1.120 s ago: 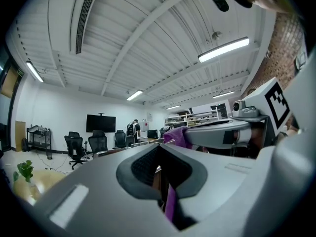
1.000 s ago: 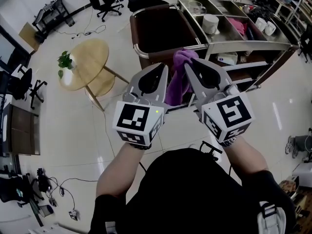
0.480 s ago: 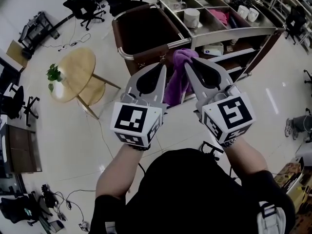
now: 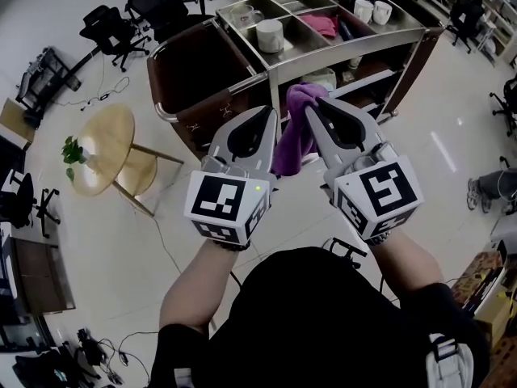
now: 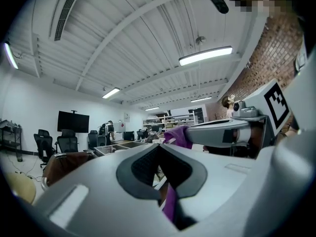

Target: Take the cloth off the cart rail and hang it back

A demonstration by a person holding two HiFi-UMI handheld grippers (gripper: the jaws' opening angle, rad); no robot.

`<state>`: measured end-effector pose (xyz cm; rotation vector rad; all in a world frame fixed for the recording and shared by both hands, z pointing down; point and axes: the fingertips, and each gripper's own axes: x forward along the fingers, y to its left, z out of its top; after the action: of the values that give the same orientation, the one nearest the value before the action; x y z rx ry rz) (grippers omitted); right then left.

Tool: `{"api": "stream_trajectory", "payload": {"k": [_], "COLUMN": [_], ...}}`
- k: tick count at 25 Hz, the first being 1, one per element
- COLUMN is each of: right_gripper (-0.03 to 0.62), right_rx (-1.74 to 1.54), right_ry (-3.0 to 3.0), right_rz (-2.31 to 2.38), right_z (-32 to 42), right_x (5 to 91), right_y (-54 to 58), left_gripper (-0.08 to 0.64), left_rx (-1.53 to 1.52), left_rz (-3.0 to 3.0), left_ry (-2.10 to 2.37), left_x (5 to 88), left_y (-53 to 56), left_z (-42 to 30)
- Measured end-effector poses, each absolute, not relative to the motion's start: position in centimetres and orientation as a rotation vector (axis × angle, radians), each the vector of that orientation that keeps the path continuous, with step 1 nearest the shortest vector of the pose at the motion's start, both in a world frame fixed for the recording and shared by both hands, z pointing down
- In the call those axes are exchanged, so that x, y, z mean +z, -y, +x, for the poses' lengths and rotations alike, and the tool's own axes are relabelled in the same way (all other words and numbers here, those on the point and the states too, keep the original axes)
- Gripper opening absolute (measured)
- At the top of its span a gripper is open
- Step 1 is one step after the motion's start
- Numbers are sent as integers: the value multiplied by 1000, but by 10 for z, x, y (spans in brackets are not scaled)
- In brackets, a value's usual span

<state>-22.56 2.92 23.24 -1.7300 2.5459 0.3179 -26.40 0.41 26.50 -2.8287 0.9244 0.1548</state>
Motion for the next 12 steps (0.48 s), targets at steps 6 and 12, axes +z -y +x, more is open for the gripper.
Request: {"api": "stream_trajectory", "payload": {"k": [6, 12], "right_gripper": [37, 37], "right_rx": [286, 261], "right_ry": [-2489, -2432], "right_rz": [-1784, -1837], "right_z": [-156, -85], "right_x": [248, 258], "right_y": [-33, -39], "left_gripper": [-12, -12], "left_rx": [120, 86], "left_rz": [-2850, -2867], "left_ry": [-845, -761], "left_x": [279, 287], "left_y": [-7, -14], "left_z": [-193, -119]}}
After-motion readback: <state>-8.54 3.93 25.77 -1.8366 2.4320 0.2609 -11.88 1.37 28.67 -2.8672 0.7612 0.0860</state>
